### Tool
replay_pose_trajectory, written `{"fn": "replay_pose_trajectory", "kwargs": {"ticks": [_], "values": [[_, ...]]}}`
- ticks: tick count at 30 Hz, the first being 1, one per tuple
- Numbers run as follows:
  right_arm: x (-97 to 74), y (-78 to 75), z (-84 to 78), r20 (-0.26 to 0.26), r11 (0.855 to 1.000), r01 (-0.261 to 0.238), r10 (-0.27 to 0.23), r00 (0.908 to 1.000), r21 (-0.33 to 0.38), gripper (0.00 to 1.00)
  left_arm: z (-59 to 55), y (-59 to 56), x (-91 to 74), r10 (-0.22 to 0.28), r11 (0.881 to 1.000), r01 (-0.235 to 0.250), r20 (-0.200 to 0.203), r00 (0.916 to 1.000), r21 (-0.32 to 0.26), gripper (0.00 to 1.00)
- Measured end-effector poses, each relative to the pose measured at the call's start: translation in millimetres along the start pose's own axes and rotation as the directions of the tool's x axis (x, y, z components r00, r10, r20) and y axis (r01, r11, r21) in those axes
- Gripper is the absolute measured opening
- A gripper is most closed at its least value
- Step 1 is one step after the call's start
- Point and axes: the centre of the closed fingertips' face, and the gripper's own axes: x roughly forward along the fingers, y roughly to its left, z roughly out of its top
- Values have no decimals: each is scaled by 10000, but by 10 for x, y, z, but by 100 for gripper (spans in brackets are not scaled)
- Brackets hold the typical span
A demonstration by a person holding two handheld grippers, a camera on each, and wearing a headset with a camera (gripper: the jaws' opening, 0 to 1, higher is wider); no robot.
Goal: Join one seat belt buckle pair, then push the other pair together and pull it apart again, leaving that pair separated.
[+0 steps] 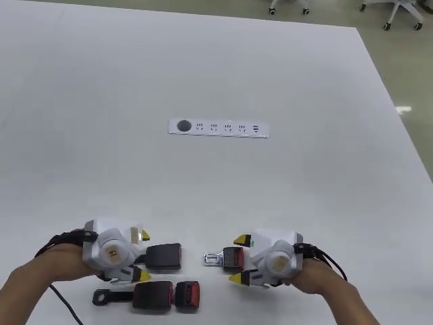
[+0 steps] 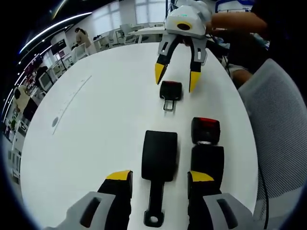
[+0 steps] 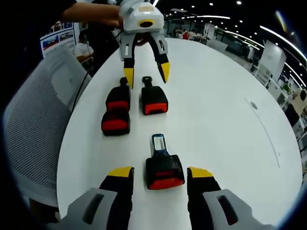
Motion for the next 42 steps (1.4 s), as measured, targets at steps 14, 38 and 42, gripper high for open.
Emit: {"fn": "replay_pose_trajectory", "kwargs": {"ticks": [14, 38, 42], "values": [[78, -34, -123, -177, 9988, -387, 381, 9991, -301, 35, -77, 13, 217, -460, 9984, 479, -616, 9970, 295, 41], [135, -34, -146, -212, 9962, -633, 621, 9978, -597, 32, -107, 38, 274, -924, 9888, 1031, -994, 9907, 1076, 32], [124, -27, -139, -248, 9962, -648, 634, 9977, -574, 31, -113, 34, 283, -973, 9860, 1113, -1133, 9888, 1240, 32]]}}
